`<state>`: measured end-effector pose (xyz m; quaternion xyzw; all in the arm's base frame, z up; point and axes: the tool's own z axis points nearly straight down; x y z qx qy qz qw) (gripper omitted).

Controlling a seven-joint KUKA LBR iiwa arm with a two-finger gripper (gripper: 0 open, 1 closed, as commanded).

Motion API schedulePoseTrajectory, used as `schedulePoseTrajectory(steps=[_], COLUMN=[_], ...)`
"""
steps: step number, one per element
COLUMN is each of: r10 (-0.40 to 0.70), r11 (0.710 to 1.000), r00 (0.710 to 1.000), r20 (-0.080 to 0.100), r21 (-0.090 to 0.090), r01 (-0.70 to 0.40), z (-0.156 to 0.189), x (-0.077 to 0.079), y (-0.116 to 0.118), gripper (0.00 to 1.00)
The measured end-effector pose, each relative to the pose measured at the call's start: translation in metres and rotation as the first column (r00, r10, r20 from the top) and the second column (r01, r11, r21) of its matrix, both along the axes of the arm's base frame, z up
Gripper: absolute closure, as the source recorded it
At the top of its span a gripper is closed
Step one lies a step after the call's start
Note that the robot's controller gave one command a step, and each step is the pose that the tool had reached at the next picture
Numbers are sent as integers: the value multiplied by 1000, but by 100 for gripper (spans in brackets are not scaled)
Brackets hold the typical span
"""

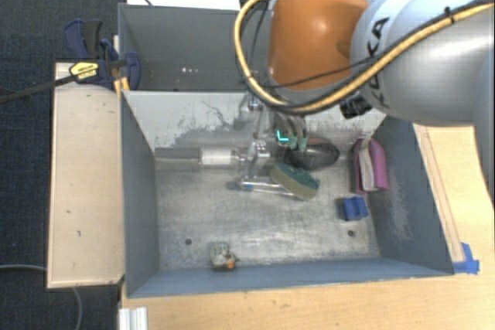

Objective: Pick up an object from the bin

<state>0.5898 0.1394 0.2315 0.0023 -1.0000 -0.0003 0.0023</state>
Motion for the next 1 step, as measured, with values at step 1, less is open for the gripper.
schedulePoseTrajectory(steps=[1], r10=[-91], r11=[996], r00=[996], r20=[13], r21=[4], r01=[91], z=[-160], x=[-6], y=[-90], gripper=[0])
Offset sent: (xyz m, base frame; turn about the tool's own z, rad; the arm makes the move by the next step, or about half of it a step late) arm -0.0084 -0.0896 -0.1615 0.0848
